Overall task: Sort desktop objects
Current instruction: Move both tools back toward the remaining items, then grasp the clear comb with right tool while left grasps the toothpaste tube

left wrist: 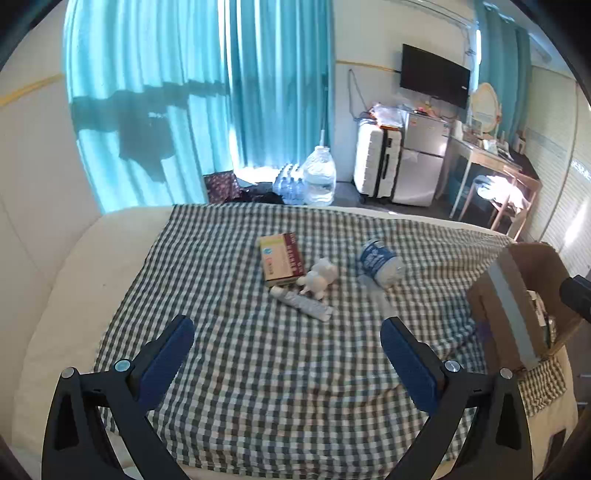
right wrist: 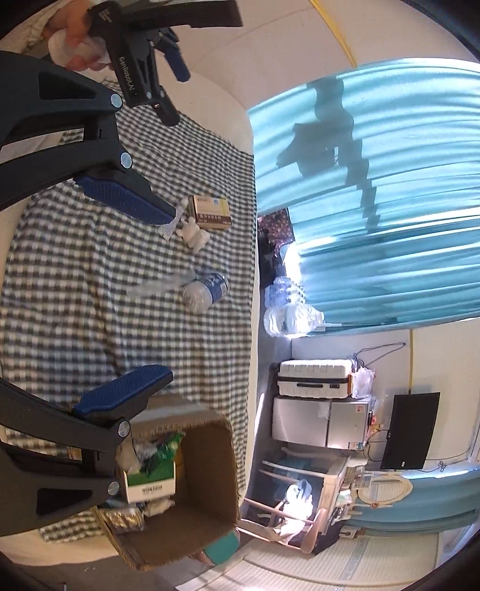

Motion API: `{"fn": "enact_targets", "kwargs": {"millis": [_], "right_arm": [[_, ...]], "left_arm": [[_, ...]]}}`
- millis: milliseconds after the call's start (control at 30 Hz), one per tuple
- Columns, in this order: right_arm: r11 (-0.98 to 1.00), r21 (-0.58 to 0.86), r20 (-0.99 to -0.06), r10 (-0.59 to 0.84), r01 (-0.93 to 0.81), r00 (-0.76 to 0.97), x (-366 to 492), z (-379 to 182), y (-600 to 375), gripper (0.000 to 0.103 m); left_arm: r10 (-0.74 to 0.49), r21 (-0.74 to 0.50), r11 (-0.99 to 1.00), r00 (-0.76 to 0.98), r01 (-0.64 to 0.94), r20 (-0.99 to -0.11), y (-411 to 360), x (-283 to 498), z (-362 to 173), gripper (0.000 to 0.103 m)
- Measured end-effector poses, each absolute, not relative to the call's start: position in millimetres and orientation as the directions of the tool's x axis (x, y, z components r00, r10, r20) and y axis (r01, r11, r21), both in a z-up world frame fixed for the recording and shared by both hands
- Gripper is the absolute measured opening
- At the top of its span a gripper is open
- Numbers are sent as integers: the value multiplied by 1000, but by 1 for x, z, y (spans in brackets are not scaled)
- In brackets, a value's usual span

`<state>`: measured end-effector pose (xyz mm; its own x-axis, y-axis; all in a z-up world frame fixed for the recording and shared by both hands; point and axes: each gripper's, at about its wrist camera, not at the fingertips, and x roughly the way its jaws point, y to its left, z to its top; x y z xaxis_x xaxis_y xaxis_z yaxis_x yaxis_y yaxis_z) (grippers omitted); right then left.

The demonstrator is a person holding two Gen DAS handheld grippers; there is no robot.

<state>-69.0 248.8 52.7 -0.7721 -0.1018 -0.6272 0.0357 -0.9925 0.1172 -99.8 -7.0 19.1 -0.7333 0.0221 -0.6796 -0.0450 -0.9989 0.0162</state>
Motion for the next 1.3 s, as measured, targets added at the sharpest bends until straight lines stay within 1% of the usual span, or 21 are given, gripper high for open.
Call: {"fn": "enact_targets", "kwargs": {"millis": [100,267,500,600,667,700,800,900,933,1100,1167,1233,1267,1300], "right_arm": [[-992,121,-624,-98,28,-776,-74,41,237,79],[-988,148,-623,-129,45,-772,-86,12,225,79],[-983,172,-672,-160,58,-723,-116,-38,221,79],[-984,161,-696,-166,73,-698,-135,-57,217,74],[-985,150,-717,-164,81,-677,-150,-71,214,71],[-987,140,-726,-159,82,-669,-158,-77,213,68],[-987,124,-755,-158,99,-636,-188,-102,210,60],[-986,128,-785,-169,111,-596,-215,-130,209,56],[-985,130,-795,-172,114,-582,-223,-139,209,52],[-987,127,-829,-162,102,-536,-261,-175,208,50],[-987,132,-846,-162,94,-507,-270,-189,207,47],[-988,112,-845,-151,106,-513,-269,-194,202,46],[-991,68,-840,-121,118,-529,-265,-197,198,42],[-992,27,-841,-87,120,-534,-263,-198,196,31]], "left_arm": [[-1,17,-1000,-710,-16,-704,-22,-106,-1,103],[15,-15,-1000,-686,-6,-727,-31,-116,-29,103],[29,-21,-1000,-622,-19,-782,-21,-146,-77,103],[19,-16,-1000,-594,-10,-804,-12,-162,-97,103],[-26,18,-1000,-580,19,-814,-4,-173,-108,103],[-55,38,-998,-580,42,-813,0,-178,-113,103],[-74,37,-996,-576,75,-814,8,-195,-125,103],[-79,25,-994,-569,102,-819,13,-214,-138,103],[-79,21,-994,-566,109,-821,14,-220,-141,103],[-65,-24,-988,-550,154,-833,14,-249,-160,103],[-50,-52,-984,-546,169,-836,13,-258,-165,103],[-44,-69,-980,-541,187,-840,14,-268,-170,103],[-41,-76,-978,-536,194,-844,15,-273,-173,103],[-35,-85,-976,-531,200,-846,16,-278,-177,103]]}}
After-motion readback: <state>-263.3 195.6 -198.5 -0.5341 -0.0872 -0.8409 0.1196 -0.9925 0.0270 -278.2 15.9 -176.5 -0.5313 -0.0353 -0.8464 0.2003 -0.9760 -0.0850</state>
